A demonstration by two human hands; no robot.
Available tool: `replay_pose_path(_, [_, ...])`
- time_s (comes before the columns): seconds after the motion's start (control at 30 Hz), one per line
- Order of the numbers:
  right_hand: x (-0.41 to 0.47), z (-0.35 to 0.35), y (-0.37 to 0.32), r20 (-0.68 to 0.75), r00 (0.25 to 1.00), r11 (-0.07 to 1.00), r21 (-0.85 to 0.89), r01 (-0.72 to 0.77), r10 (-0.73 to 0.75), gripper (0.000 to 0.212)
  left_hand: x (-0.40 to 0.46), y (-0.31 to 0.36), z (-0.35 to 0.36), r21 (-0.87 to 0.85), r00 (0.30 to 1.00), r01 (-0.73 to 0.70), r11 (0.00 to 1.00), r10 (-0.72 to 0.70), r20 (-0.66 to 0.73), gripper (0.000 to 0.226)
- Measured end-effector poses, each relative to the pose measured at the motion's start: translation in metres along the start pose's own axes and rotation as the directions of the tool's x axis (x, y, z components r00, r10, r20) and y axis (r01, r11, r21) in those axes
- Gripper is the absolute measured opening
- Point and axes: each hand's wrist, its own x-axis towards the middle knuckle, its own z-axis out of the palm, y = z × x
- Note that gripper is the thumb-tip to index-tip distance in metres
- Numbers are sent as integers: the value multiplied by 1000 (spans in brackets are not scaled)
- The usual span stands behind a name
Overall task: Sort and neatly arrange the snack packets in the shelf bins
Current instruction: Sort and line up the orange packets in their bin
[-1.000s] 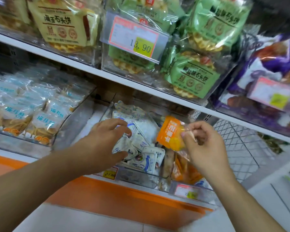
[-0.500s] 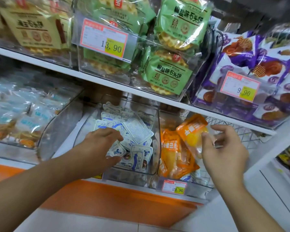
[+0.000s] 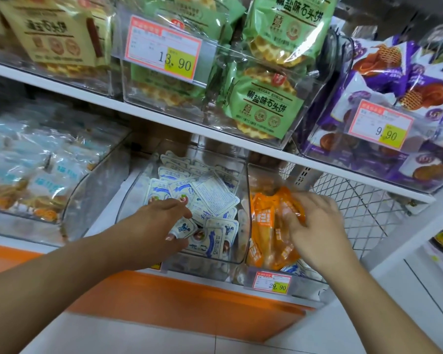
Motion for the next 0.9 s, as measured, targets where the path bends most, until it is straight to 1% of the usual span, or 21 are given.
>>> replay_pose_path(0.07, [-3, -5, -18, -22, 987, 984, 77, 163, -162, 50, 4, 1, 1, -11, 999, -7, 1000, 7, 41, 52])
replay_pose_path(0.1, [-5, -3, -27, 0, 969, 963, 111, 247, -249, 53, 7, 1, 2, -19, 998, -12, 1000, 13, 53, 52])
replay_pose_path(0.13, [-6, 1, -35, 52, 948, 944, 122, 306, -314, 54, 10, 2, 4, -28, 998, -23, 999, 24, 62, 52])
replay_pose_path(0.2, [-8, 12, -46, 166, 918, 932, 91, 350, -361, 56, 20, 3, 8, -38, 994, -65, 997, 68, 83, 55])
replay_pose_path(0.3, [-6, 23, -47, 229, 910, 937, 31, 349, -346, 59, 42, 11, 19, -76, 987, -90, 993, 99, 128, 54])
replay_pose_path(0.37, [-2, 24, -45, 228, 915, 943, 37, 332, -331, 62, 54, 17, 26, -94, 979, -125, 988, 138, 153, 46])
replay_pose_path(0.43, [2, 23, -41, 225, 918, 945, 49, 322, -325, 64, 60, 19, 29, -86, 973, -173, 981, 184, 140, 40])
replay_pose_path(0.53, [3, 23, -36, 250, 915, 948, 45, 316, -317, 66, 61, 15, 21, -81, 967, -183, 980, 194, 164, 34])
replay_pose_path(0.6, [4, 24, -33, 271, 914, 953, 67, 297, -304, 68, 56, 10, 11, -37, 967, -164, 986, 168, 190, 33])
replay_pose_path(0.63, [5, 24, -32, 275, 914, 954, 76, 288, -298, 69, 53, 5, 6, -14, 973, -143, 990, 143, 179, 33])
replay_pose_path(0.73, [6, 24, -29, 282, 911, 954, 94, 285, -300, 69, 43, -13, -11, 76, 989, -21, 997, 10, 146, 37])
replay_pose_path(0.8, [7, 22, -30, 296, 908, 955, 108, 276, -296, 69, 37, -20, -16, 197, 990, 54, 979, -78, 114, 38])
replay_pose_path(0.83, [7, 22, -30, 300, 909, 957, 111, 269, -290, 69, 36, -21, -17, 247, 993, 75, 966, -96, 73, 29])
replay_pose_path(0.87, [6, 22, -30, 303, 909, 958, 111, 264, -286, 70, 34, -19, -17, 261, 994, 86, 962, -99, 37, 12])
replay_pose_path(0.9, [6, 23, -31, 304, 911, 960, 111, 259, -281, 70, 33, -14, -17, 236, 997, 80, 968, -82, 0, 11])
